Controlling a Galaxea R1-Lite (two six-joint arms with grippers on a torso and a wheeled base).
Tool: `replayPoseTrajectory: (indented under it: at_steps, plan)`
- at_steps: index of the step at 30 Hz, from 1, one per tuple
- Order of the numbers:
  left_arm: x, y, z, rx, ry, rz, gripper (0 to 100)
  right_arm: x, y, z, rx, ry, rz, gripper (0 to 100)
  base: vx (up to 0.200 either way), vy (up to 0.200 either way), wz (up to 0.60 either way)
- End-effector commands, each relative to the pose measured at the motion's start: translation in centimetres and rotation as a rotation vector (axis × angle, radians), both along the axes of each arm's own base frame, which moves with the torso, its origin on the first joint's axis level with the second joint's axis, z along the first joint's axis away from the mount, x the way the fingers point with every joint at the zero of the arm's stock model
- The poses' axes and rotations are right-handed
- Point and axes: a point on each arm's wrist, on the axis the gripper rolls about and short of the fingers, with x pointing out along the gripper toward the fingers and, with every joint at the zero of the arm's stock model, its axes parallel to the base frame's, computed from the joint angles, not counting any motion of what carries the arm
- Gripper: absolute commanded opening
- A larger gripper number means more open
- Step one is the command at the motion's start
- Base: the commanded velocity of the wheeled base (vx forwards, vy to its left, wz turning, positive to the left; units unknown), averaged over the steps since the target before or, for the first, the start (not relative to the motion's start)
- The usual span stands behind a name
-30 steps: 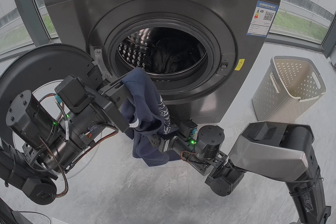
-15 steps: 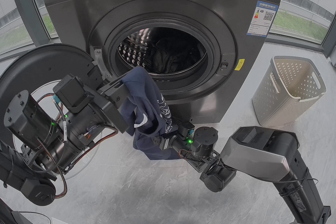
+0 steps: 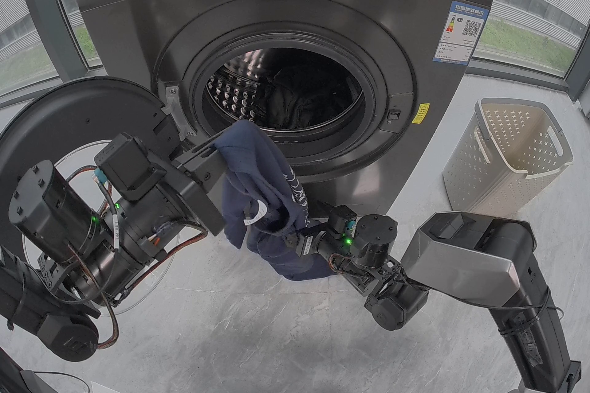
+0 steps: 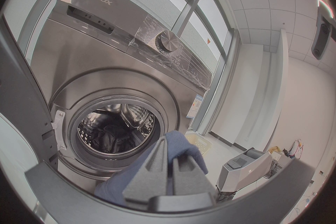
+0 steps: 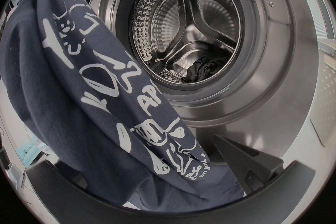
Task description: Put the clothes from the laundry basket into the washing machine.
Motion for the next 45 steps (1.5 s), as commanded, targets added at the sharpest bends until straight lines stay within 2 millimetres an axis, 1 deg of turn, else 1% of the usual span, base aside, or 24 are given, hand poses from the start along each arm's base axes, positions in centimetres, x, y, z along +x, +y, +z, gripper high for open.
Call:
replayPoseTrajectory:
  at_steps: [1, 3, 8, 12, 13, 19, 21, 25, 28, 30, 31, 32, 33, 34, 37, 38, 40, 41, 43, 45]
  plan:
    - [0.0, -0.1, 0.0, -0.002, -0.002, -0.004, 0, 0.4, 0.5, 0.3, 0.012, -0.024, 0.010, 100, 0.000, 0.000, 0.00]
    - [-0.1, -0.1, 0.2, -0.006, -0.008, -0.005, 0, 0.7, 1.1, -1.3, 0.005, -0.015, 0.019, 100, 0.000, 0.000, 0.00]
    - [-0.2, 0.0, 0.3, -0.009, -0.013, -0.005, 0, 2.0, 2.3, -2.8, 0.014, -0.045, 0.038, 100, 0.000, 0.000, 0.00]
    - [-0.3, 0.0, 0.4, -0.007, -0.016, -0.016, 0, 2.4, 2.6, -2.7, 0.033, -0.061, 0.033, 100, 0.000, 0.000, 0.00]
    - [-0.3, 0.0, 0.4, -0.008, -0.018, -0.016, 0, 2.4, 2.6, -2.6, 0.036, -0.063, 0.034, 0, 0.000, 0.000, 0.00]
    - [-0.3, 0.0, 0.4, -0.009, -0.017, -0.016, 0, 2.4, 2.5, -1.1, 0.058, -0.085, 0.031, 0, 0.000, 0.000, 0.00]
    - [-0.3, 0.0, 0.4, -0.011, -0.017, -0.017, 0, 2.6, 2.3, -0.8, 0.060, -0.089, 0.025, 0, 0.000, 0.000, 0.00]
    - [0.0, 0.2, 0.4, -0.011, -0.013, -0.005, 0, 2.7, 1.3, 0.5, 0.066, -0.098, 0.003, 0, 0.000, 0.000, 0.00]
    - [0.9, 0.9, -0.4, 0.015, 0.004, 0.042, 0, 2.6, -1.5, 2.5, 0.062, -0.084, -0.048, 0, 0.000, 0.000, 0.00]
    - [1.4, 1.1, -1.2, 0.032, 0.034, 0.058, 0, 2.5, -3.0, 3.9, 0.076, -0.090, -0.071, 0, 0.000, 0.000, 0.00]
    - [1.5, 1.2, -1.3, 0.036, 0.039, 0.062, 0, 2.4, -3.3, 4.3, 0.078, -0.091, -0.075, 0, 0.000, 0.000, 0.00]
    - [1.9, 1.4, -1.8, 0.045, 0.055, 0.082, 0, 2.1, -4.3, 5.6, 0.084, -0.094, -0.088, 0, 0.000, 0.000, 0.00]
    - [2.0, 1.5, -1.9, 0.049, 0.058, 0.087, 0, 2.0, -4.4, 5.8, 0.086, -0.095, -0.090, 0, 0.000, 0.000, 0.00]
    - [2.8, 2.1, -2.8, 0.075, 0.082, 0.123, 0, 1.5, -5.2, 7.1, 0.096, -0.104, -0.098, 0, 0.000, 0.000, 0.00]
    - [3.8, 3.1, -4.7, 0.137, 0.131, 0.179, 0, 0.2, -5.7, 8.5, 0.094, -0.101, -0.092, 0, 0.000, 0.000, 0.00]
    - [4.0, 3.1, -5.3, 0.150, 0.147, 0.184, 0, -0.2, -5.8, 8.8, 0.093, -0.102, -0.088, 0, 0.000, 0.000, 0.00]
    - [4.1, 3.1, -6.4, 0.179, 0.186, 0.183, 0, -0.8, -5.8, 9.7, 0.098, -0.111, -0.080, 0, 0.000, 0.000, 0.00]
    - [4.1, 3.1, -6.5, 0.180, 0.188, 0.183, 0, -0.8, -5.8, 9.8, 0.100, -0.113, -0.080, 0, 0.000, 0.000, 0.00]
    - [3.8, 3.2, -8.4, 0.243, 0.245, 0.183, 0, -1.6, -5.4, 11.1, 0.116, -0.135, -0.065, 0, 0.000, 0.000, 0.00]
    - [3.6, 3.4, -9.7, 0.287, 0.285, 0.178, 0, -1.8, -5.3, 11.5, 0.123, -0.142, -0.060, 0, 0.000, 0.000, 0.00]
